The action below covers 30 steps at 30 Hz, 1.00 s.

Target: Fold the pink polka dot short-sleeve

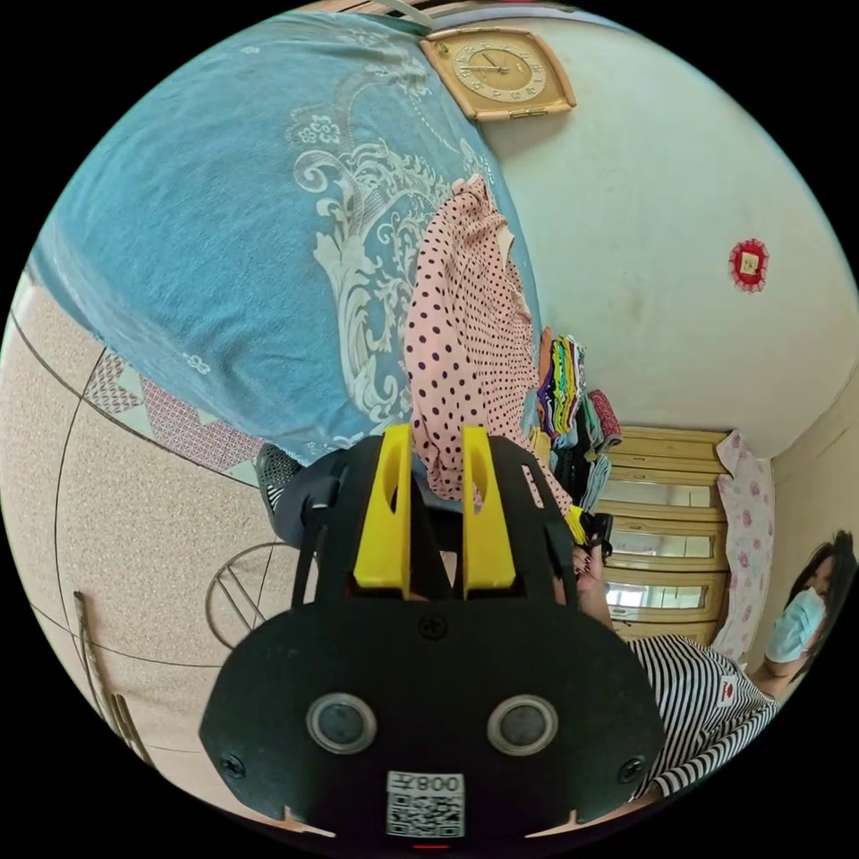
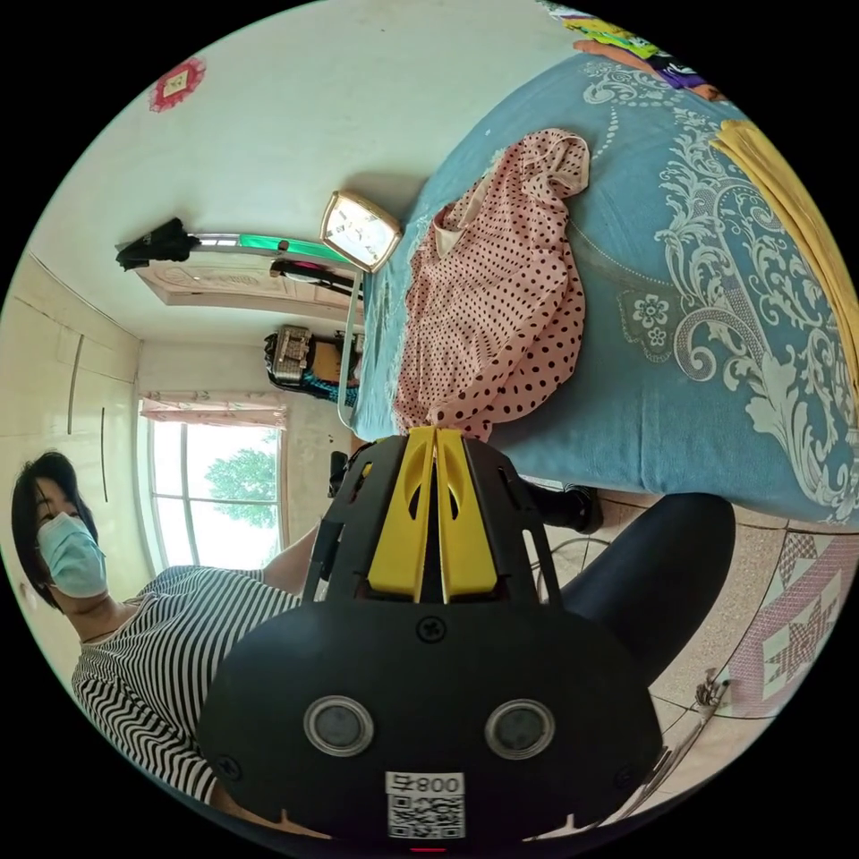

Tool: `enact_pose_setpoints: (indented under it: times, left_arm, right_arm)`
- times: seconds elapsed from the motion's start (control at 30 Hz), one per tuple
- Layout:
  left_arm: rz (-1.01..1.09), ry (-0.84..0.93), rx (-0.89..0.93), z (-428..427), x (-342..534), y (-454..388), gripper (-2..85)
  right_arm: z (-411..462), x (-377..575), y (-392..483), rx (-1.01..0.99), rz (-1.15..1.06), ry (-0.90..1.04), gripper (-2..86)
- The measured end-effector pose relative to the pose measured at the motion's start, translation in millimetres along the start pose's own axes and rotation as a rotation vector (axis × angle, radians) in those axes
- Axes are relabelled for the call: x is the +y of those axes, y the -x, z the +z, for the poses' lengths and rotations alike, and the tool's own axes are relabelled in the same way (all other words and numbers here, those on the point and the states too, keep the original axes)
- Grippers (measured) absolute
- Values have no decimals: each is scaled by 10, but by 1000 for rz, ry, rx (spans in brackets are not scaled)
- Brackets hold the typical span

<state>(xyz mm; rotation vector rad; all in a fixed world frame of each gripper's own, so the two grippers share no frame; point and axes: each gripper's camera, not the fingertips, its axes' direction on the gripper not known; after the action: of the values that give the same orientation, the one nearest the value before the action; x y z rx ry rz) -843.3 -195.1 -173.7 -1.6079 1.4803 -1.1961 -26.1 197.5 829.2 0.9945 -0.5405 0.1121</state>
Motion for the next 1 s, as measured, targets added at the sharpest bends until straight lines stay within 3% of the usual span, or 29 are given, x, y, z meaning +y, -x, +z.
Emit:
enact_pose_setpoints:
  times: [0.23, 0.5, 0.7, 1.0]
  left_arm:
    - [28, 107, -104, 261, -150, -234, 29]
    - [72, -39, -52, -466, -76, -398, 7]
    - [17, -16, -105, -672, -124, -312, 4]
    - [-16, -55, -52, -899, -308, -471, 3]
  right_arm:
    - [-30, 10, 30, 18, 1, 7, 0]
    - [-49, 79, -80, 80, 30, 59, 1]
    - [223, 146, -280, 209, 69, 192, 4]
    - [58, 211, -514, 224, 129, 130, 60]
